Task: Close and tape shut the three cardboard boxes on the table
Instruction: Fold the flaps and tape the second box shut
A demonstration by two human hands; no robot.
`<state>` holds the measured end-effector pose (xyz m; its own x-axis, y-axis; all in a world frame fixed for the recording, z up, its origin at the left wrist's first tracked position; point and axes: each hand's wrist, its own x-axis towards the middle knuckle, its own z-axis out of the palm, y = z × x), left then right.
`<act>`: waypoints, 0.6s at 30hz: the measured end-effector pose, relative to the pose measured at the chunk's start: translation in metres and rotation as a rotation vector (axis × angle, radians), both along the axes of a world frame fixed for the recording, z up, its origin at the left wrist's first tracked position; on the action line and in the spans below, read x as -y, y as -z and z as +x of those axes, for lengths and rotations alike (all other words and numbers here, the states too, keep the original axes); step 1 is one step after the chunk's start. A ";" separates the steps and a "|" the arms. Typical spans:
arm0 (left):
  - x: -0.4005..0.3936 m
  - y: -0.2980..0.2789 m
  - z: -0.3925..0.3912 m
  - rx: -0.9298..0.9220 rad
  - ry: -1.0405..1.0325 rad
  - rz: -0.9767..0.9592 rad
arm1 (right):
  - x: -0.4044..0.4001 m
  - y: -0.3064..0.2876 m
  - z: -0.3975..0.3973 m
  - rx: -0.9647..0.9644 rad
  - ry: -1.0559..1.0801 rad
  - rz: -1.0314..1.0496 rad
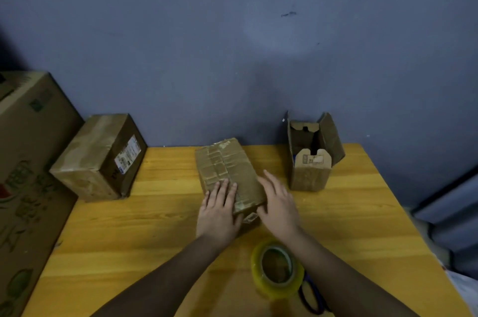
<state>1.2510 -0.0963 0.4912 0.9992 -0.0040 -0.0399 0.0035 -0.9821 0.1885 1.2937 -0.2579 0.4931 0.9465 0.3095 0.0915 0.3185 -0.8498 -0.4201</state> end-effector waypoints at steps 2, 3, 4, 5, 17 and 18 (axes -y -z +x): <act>0.012 -0.007 -0.001 -0.107 -0.079 -0.001 | -0.006 -0.003 -0.001 -0.027 0.184 0.162; 0.019 -0.011 0.000 -0.160 -0.102 -0.021 | -0.010 -0.005 -0.001 -0.069 0.244 0.193; 0.024 -0.016 0.001 -0.205 -0.118 -0.057 | -0.015 -0.005 0.000 -0.133 0.281 0.208; 0.029 -0.020 0.003 -0.243 -0.126 -0.099 | -0.019 -0.003 0.002 -0.205 0.296 0.225; 0.009 -0.029 -0.014 0.097 0.283 0.089 | 0.009 0.001 0.028 -0.293 0.290 0.434; 0.010 -0.019 -0.020 0.220 0.414 0.072 | 0.016 0.005 0.023 -0.254 0.327 0.443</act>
<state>1.2312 -0.1062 0.5101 0.8990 -0.4086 0.1580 -0.4231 -0.9032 0.0718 1.3166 -0.2735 0.4882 0.9952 -0.0170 -0.0961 -0.0863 -0.6138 -0.7848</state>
